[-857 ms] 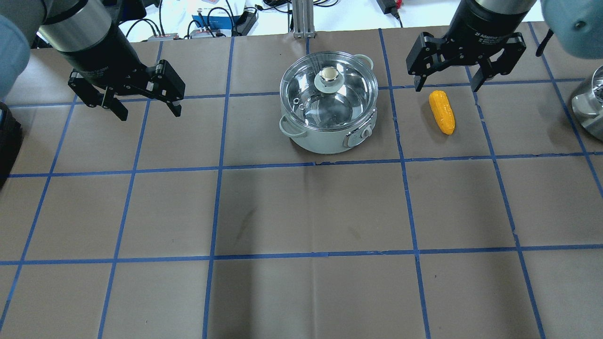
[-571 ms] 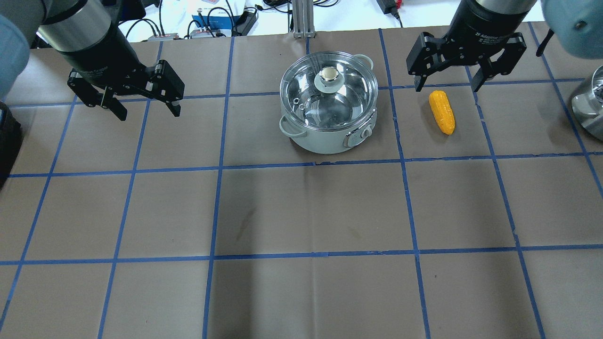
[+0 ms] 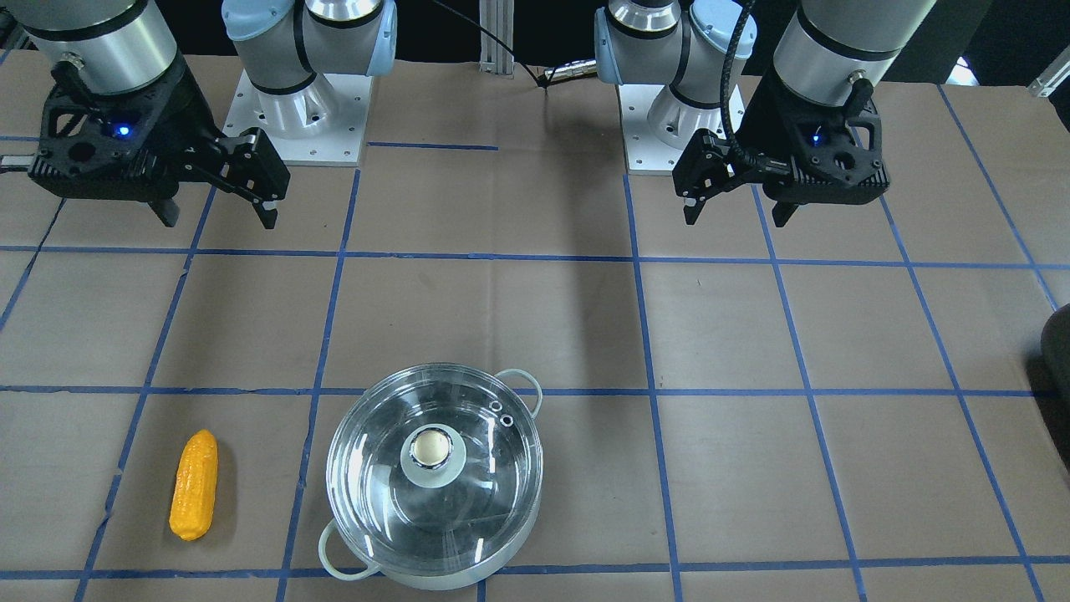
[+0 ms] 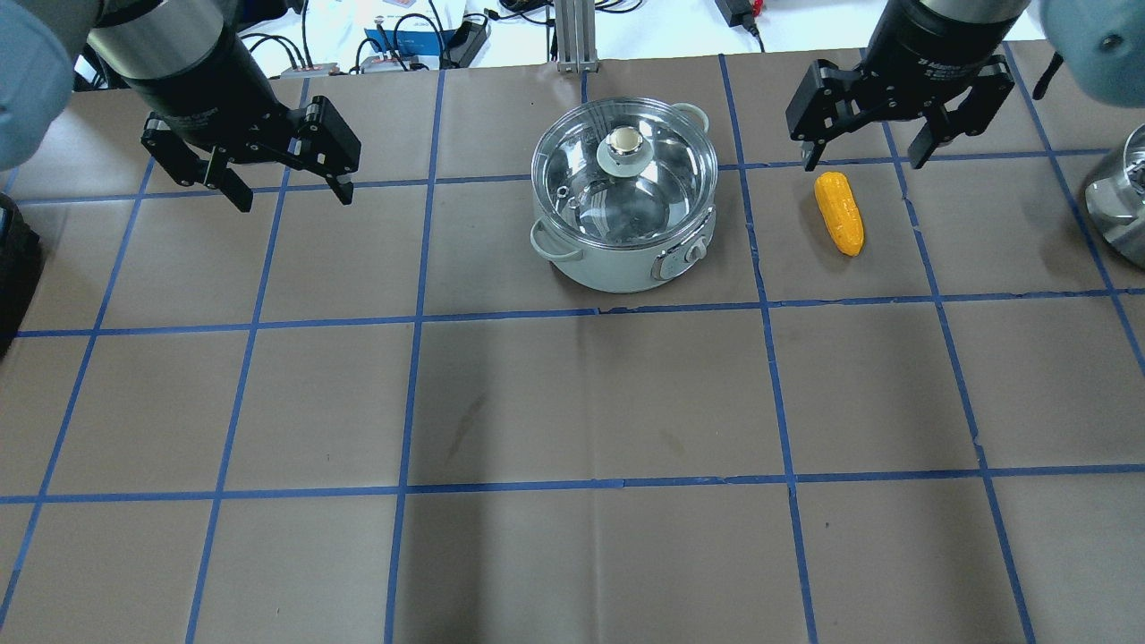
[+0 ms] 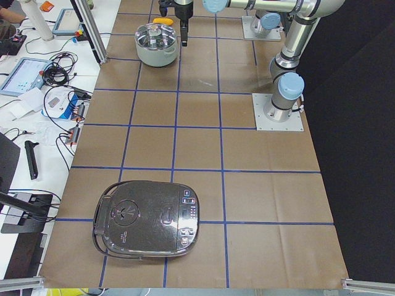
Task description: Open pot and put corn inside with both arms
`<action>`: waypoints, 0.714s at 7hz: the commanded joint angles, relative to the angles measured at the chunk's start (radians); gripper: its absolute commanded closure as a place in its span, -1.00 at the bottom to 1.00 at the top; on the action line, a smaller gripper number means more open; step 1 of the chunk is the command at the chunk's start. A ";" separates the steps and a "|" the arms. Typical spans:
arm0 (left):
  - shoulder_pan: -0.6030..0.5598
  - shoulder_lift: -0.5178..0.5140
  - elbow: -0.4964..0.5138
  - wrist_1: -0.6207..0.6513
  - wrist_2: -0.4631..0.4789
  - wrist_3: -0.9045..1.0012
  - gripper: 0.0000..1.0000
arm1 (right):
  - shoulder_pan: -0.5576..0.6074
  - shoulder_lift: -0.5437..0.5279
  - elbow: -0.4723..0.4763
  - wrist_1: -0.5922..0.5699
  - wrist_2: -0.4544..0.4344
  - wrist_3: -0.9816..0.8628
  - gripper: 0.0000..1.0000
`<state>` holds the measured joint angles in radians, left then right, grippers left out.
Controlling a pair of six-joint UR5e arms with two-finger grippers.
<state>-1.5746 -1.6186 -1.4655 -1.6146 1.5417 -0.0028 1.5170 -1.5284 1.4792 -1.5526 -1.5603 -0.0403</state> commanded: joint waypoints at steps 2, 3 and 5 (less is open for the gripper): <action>-0.219 -0.276 0.224 0.053 0.006 -0.158 -1.00 | -0.115 0.207 -0.011 -0.220 0.002 -0.067 -1.00; -0.284 -0.399 0.340 0.096 0.002 -0.224 -1.00 | -0.115 0.262 -0.002 -0.265 -0.001 -0.067 -1.00; -0.318 -0.574 0.503 0.169 -0.018 -0.261 -1.00 | -0.116 0.442 0.001 -0.444 -0.014 -0.078 -1.00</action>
<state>-1.8681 -2.0886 -1.0525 -1.4874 1.5347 -0.2291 1.4019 -1.1838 1.4779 -1.9034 -1.5690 -0.1110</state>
